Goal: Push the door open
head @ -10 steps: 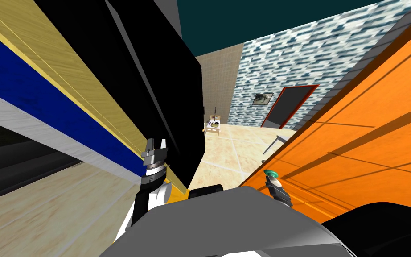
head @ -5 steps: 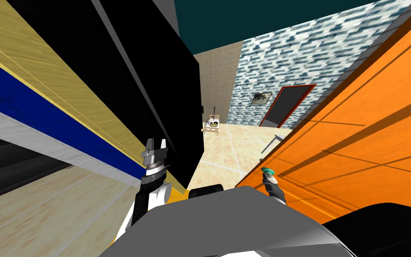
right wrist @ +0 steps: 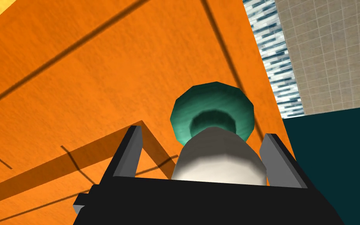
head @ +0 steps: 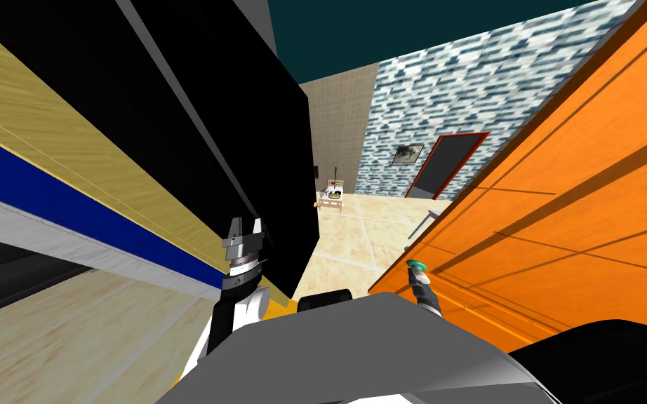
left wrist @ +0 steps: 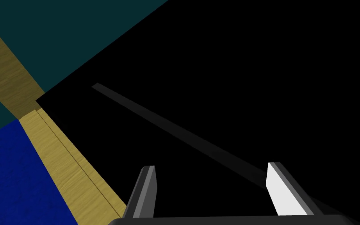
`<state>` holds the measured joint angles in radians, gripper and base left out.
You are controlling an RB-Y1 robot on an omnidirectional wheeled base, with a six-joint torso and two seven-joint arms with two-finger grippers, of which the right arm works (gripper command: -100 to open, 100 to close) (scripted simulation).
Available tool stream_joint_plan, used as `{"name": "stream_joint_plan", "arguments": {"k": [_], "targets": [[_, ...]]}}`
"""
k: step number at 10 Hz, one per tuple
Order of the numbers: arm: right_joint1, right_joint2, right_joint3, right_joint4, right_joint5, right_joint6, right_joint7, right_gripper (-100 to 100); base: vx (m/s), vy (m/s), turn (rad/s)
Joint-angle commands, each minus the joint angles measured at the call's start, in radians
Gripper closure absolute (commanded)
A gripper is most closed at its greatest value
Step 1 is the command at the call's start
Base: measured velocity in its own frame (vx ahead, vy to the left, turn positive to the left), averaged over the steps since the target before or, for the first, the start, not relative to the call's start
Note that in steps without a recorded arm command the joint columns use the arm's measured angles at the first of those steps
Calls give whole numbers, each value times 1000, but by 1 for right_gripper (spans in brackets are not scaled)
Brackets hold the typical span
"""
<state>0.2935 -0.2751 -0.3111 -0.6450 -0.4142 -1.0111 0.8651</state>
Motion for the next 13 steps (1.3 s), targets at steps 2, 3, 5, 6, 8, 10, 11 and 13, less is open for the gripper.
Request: {"name": "stream_joint_plan", "arguments": {"k": [2,3,5,6,8,10,11,13], "targets": [[-18,-23,-5,39,-27,-20,-69,100,8,-31,-14],[-18,-23,-5,39,-27,-20,-81,100,12,-21,-54],[-28,-21,3,42,-38,-19,-121,100,13,-31,-33],[-37,-20,12,44,-50,-18,-153,100,25,-44,-63],[-37,-20,12,49,-50,-18,-160,100,21,-13,12],[-37,-20,12,44,-50,-18,-160,100,2,-1,-6],[-47,-19,20,47,-61,-17,-199,100,-1,-16,-32],[-56,-17,29,50,-73,-16,-239,100,12,-34,-50]]}}
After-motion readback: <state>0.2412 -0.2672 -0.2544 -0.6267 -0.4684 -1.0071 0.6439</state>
